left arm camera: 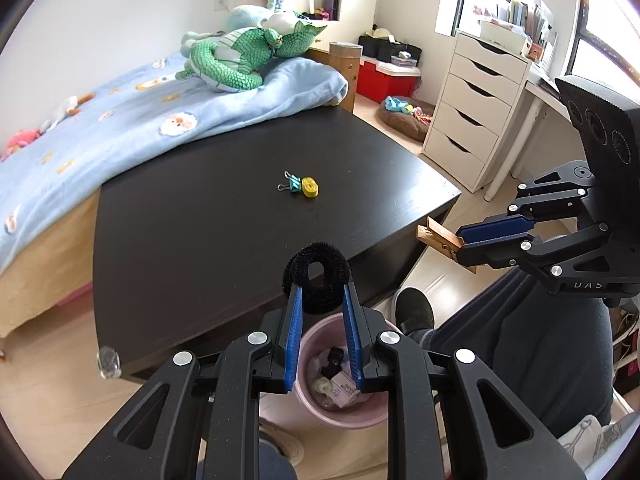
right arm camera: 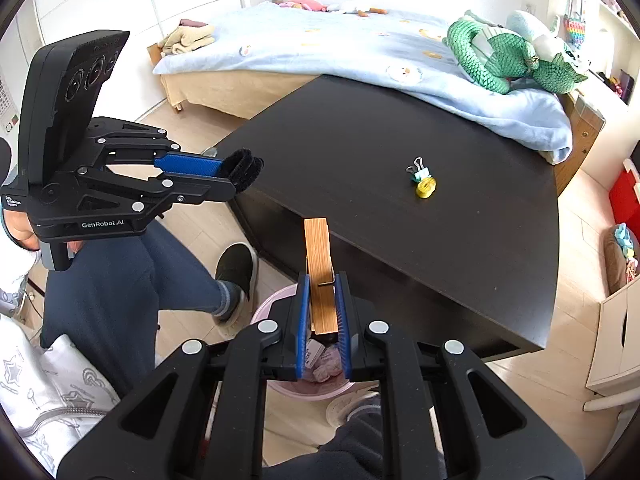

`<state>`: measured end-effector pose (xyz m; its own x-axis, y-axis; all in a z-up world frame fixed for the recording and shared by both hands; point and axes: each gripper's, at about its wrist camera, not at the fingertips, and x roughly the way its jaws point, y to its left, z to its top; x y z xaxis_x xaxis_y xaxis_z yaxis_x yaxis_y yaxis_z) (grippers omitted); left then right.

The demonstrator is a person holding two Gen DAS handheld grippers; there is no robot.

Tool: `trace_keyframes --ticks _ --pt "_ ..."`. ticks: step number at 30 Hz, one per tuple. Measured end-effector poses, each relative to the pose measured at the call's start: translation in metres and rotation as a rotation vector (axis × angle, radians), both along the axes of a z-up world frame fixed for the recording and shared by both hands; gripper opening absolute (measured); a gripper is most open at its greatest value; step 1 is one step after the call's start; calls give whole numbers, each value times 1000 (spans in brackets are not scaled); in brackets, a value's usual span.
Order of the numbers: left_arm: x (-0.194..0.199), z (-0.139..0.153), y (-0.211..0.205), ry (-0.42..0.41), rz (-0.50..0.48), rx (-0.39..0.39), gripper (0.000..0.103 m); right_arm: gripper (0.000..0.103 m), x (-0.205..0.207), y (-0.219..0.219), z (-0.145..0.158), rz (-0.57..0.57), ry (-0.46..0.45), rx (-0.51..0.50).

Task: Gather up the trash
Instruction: 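Carry the clothespin and hair tie over the wastebasket and open both grippers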

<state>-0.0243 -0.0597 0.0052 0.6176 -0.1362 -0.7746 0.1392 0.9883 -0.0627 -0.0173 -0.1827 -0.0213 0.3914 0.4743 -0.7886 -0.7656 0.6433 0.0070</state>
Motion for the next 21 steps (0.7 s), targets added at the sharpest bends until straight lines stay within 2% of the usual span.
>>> trace_keyframes --ticks 8,17,18,19,21 --pt "-21 2 5 -5 16 -29 20 12 -14 5 -9 26 32 -6" --pt "-24 9 6 -17 5 -39 20 13 -17 9 -11 49 56 11" --pt "-24 9 6 -17 4 -38 20 17 -16 9 -12 46 59 6" --pt "-24 9 6 -17 4 -38 20 36 -15 9 -13 42 61 5" --pt "-24 8 6 -15 1 -37 20 65 -13 7 -14 26 63 16"
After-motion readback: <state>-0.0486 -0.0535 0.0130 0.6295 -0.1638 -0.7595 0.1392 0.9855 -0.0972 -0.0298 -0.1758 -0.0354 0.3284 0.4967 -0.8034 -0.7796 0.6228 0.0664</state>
